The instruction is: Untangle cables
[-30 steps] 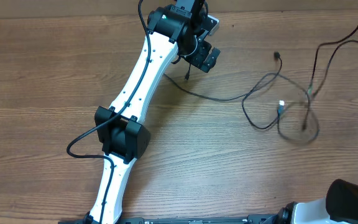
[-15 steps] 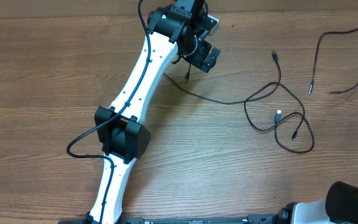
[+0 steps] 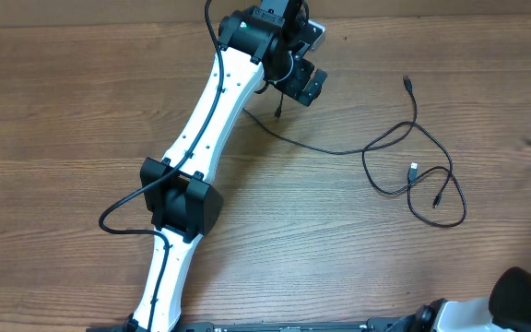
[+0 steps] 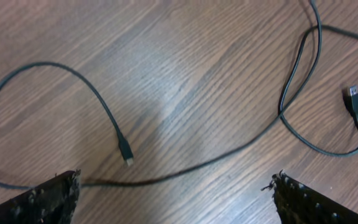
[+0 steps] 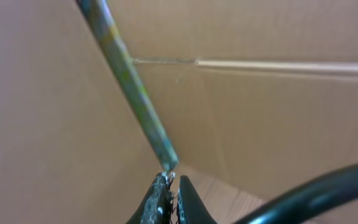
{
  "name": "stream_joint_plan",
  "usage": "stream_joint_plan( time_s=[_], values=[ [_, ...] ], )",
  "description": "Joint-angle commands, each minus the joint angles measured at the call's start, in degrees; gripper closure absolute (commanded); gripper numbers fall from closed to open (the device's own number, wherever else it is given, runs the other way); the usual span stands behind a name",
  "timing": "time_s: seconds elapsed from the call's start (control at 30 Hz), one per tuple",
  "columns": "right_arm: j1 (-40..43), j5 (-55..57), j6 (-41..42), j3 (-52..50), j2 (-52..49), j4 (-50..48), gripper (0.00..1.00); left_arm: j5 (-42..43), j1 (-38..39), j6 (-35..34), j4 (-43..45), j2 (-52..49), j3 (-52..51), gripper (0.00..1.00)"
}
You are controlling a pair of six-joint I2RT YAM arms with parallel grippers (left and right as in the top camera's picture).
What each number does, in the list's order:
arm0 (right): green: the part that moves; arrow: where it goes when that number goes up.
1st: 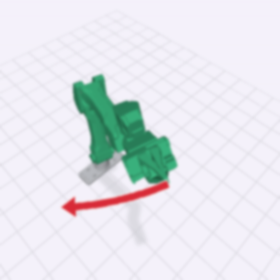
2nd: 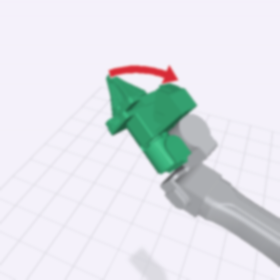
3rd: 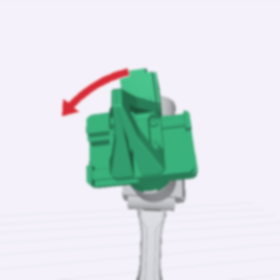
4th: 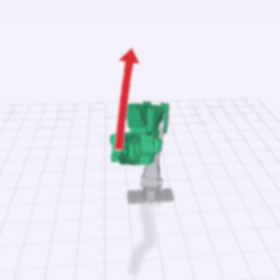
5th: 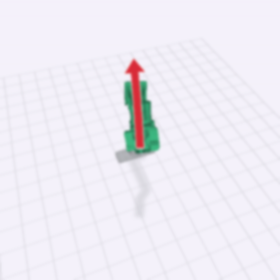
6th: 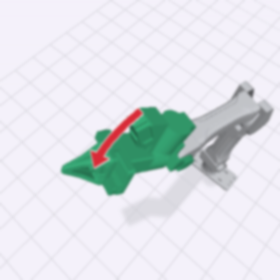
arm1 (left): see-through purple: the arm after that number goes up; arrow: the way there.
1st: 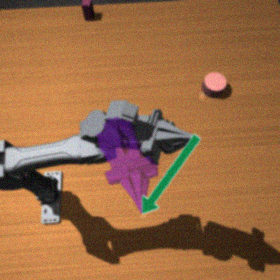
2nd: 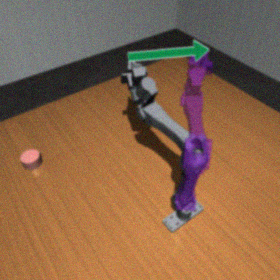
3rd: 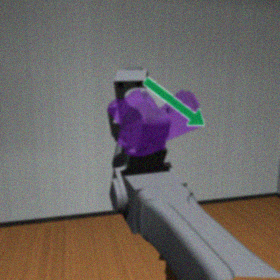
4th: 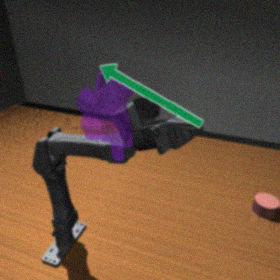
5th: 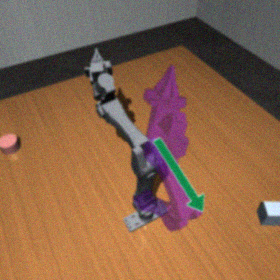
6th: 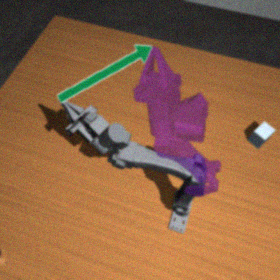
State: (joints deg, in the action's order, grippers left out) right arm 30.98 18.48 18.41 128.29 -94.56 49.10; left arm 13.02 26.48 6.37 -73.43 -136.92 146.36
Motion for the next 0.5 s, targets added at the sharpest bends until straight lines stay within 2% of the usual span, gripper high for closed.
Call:
stream_joint_plan(
  time_s=[0.0, 0.1, 0.27, 0.47],
  values=[
    [2.34, -10.54, -3.98, 1.11, -5.4, -4.15, 0.96, 0.15, -0.24, -0.2, 1.57, 2.6, 0.92, 0.0],
    [2.51, -12.22, -3.96, 1.11, -10.14, -8.83, 0.96, 0.15, -0.24, -0.22, 2.75, 2.6, 0.92, 0.0],
    [2.01, -15.13, -3.89, 1.11, -24.04, -21.99, 0.96, 2.34, -0.2, -0.9, 5.2, 2.6, 0.92, 0.01],
    [0.15, -15.61, -3.76, 1.11, -33.75, -32.04, 0.96, 2.34, -0.2, -5.03, 9.46, 2.6, 0.92, 0.0]
  ],
)
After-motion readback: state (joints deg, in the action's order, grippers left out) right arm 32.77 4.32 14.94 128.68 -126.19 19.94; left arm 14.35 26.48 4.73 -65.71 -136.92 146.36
